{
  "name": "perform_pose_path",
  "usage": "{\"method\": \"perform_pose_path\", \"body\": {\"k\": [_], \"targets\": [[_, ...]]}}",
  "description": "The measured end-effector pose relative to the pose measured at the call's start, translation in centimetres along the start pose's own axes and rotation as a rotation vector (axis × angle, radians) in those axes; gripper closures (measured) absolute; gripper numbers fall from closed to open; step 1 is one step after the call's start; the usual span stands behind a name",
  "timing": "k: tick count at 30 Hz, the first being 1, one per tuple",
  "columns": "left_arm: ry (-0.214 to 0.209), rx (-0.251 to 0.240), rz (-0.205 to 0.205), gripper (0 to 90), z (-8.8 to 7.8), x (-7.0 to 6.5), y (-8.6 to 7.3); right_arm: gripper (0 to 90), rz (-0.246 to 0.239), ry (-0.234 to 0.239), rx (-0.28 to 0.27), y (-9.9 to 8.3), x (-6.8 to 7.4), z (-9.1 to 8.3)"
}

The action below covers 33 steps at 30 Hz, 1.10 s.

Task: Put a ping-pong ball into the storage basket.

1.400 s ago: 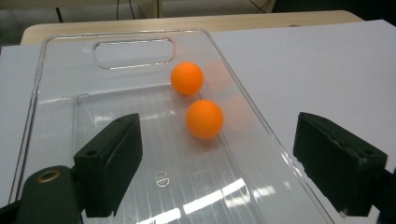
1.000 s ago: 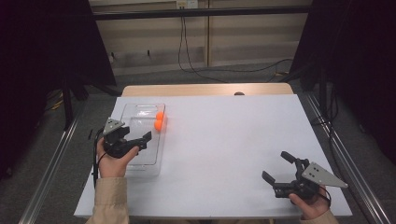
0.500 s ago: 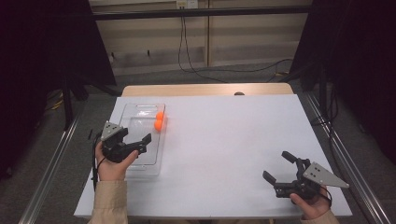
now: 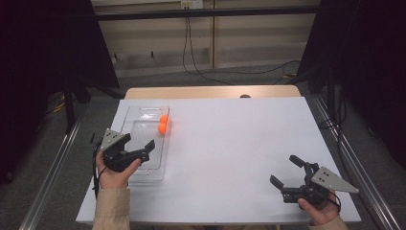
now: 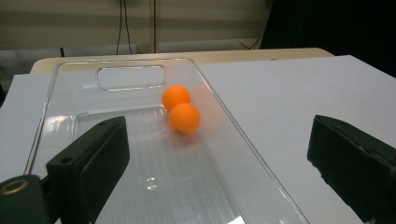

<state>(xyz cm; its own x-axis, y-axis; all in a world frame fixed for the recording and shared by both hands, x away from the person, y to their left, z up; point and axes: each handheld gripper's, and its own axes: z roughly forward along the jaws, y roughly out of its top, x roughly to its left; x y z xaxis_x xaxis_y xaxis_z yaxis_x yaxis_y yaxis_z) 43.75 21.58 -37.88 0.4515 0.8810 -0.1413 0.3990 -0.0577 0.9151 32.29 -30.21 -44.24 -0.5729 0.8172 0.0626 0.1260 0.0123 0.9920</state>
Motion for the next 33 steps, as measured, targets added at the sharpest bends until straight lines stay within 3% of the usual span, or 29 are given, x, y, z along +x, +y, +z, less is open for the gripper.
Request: {"method": "perform_pose_path", "body": {"k": [33], "targets": [[-0.018,-0.062,0.048,4.4,-1.4,-0.7,-2.0,1.1,-0.005,0.005,-0.001,0.0,0.0,0.0]]}}
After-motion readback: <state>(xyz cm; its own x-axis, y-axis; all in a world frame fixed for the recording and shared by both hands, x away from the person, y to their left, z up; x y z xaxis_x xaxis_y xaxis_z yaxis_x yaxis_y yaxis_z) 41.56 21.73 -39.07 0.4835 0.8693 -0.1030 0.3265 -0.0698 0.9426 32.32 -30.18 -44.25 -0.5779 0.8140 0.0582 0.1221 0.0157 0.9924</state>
